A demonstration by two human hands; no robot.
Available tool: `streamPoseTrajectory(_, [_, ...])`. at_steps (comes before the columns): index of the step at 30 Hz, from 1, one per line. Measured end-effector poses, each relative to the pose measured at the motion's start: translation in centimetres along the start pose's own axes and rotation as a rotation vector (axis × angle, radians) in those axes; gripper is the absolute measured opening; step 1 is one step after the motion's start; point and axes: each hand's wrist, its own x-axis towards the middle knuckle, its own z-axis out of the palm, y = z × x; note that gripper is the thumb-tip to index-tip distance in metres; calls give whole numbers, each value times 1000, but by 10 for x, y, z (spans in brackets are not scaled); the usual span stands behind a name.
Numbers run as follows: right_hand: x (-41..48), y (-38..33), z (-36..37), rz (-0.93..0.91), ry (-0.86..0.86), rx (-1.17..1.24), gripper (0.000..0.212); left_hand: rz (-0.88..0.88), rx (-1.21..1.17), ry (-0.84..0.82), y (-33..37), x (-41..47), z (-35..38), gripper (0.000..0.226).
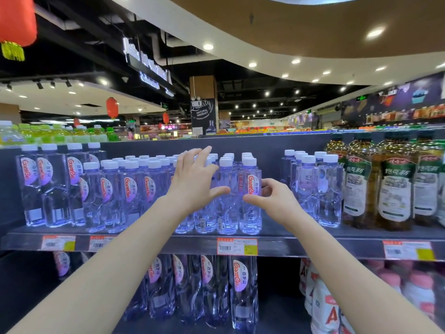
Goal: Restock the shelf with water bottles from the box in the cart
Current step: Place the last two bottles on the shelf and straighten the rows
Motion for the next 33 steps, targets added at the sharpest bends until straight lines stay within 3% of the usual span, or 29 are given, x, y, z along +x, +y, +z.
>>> streamPoseTrajectory(9, [-5,-3,-1,4,0,-16,45,1,20,26,1,-7,1,73])
streamPoseTrajectory(13, [-2,-13,-13,3,8,-40,63,9,-13,22,-3,-12,1,75])
streamPoseTrajectory(16, [1,-32,-24,-98,92,-102,75,11,-75,67,-7,-17,-3,72])
streamPoseTrajectory(20, [10,-62,-37,-268,37,-271,73,41,-121,136,-10,-22,-15,66])
streamPoseTrajectory(24, [22,-96,-40,-384,-20,-525,55,56,-95,138,-13,-24,-23,62])
streamPoseTrajectory(27, [31,-117,-32,-386,-108,-684,48,75,-72,144,-16,-27,-25,61])
streamPoseTrajectory(33, [49,-129,-9,-364,-166,-956,56,109,-59,109,-23,-34,-21,62])
